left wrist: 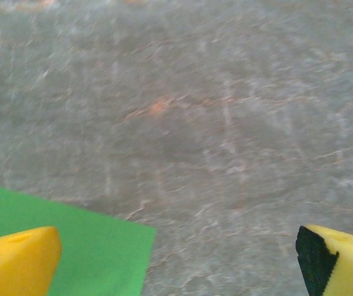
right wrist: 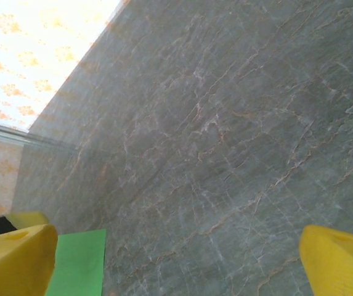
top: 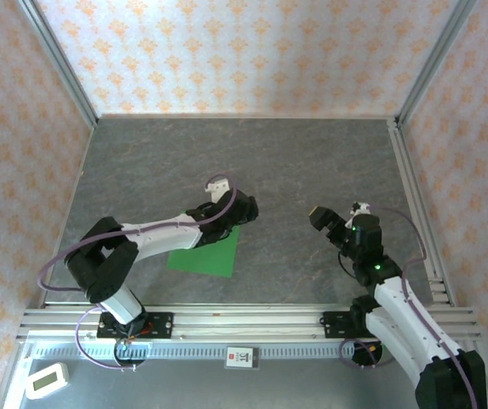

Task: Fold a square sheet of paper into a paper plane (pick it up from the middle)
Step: Move the square sheet of paper to the center of the table.

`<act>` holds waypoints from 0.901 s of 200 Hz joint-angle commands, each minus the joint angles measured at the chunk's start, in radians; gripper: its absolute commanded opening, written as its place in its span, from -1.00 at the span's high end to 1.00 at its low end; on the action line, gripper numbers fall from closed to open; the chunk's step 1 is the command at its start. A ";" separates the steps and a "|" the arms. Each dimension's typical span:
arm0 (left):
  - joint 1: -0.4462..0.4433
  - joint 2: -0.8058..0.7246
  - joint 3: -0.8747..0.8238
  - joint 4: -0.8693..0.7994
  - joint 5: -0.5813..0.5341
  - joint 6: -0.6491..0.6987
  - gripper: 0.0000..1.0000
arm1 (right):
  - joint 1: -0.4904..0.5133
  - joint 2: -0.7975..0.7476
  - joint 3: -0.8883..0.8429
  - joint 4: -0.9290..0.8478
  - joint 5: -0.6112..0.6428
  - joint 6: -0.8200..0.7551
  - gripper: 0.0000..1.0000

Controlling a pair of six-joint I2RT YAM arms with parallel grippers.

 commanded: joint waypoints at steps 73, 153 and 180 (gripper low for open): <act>0.003 -0.183 -0.165 -0.269 0.000 0.250 -0.99 | 0.181 -0.021 -0.082 0.107 -0.037 0.101 -0.86; 0.064 -0.119 -0.206 -0.249 0.110 0.342 -0.99 | 0.503 0.252 -0.035 0.284 0.166 0.175 -0.85; 0.076 -0.125 -0.213 -0.245 0.129 0.358 -0.99 | 0.543 0.304 -0.023 0.302 0.196 0.186 -0.85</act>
